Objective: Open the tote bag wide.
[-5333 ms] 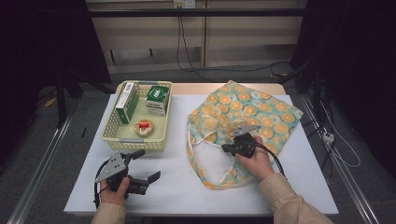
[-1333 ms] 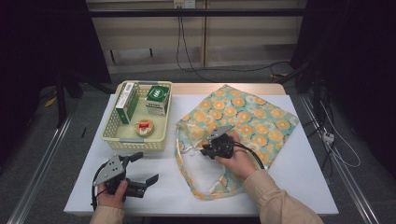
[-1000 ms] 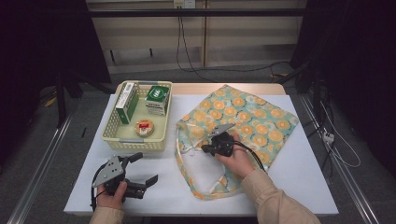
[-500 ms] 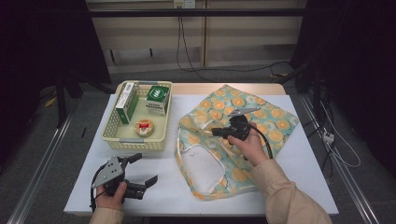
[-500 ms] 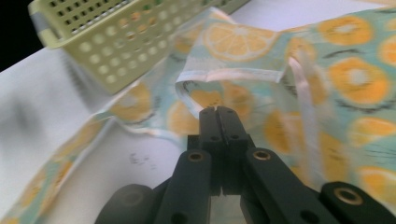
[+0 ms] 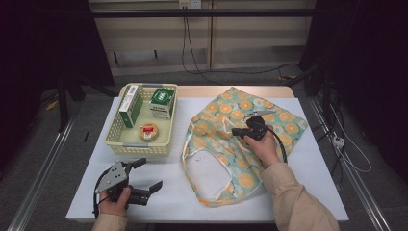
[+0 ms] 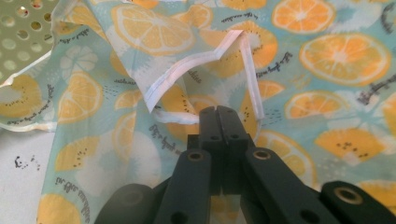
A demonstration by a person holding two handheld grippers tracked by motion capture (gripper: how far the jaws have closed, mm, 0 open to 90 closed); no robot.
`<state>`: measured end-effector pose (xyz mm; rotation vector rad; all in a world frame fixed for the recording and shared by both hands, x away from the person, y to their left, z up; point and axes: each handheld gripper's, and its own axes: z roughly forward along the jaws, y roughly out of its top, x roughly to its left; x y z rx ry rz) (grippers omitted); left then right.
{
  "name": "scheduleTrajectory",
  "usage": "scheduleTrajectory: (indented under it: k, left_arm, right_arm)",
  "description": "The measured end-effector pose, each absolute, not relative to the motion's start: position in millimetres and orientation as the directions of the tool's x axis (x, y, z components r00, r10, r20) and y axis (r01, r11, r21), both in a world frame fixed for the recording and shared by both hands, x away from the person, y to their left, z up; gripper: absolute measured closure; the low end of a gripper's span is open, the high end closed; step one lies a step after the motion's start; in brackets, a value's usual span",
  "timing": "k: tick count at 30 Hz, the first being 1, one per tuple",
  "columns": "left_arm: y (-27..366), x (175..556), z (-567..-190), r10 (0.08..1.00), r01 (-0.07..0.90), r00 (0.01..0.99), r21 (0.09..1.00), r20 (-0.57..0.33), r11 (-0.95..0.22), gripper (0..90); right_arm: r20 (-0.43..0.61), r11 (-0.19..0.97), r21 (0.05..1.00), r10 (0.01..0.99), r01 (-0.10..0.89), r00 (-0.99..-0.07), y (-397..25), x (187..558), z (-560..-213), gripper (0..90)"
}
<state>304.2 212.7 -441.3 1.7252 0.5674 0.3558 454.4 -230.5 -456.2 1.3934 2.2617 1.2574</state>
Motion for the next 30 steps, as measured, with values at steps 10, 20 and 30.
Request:
scheduleTrajectory:
  k: [10,20,30]
  left_arm:
    - [212.6,303.8,-441.0,0.548,0.179,0.834,0.971,-0.066,-0.156,2.5]
    - [213.3,303.3,-440.4,0.551,0.174,0.832,0.972,-0.060,-0.158,2.5]
    - [214.1,302.9,-440.1,0.554,0.175,0.830,0.973,-0.063,-0.153,2.5]
  right_arm:
    - [0.209,0.229,0.770,0.791,0.596,-0.575,-226.2,442.1,-450.2,84.5]
    - [0.155,0.288,0.796,0.754,0.533,-0.638,-214.8,422.0,-430.2,64.2]
    - [0.119,0.330,0.809,0.718,0.486,-0.686,-203.8,407.9,-415.2,58.5]
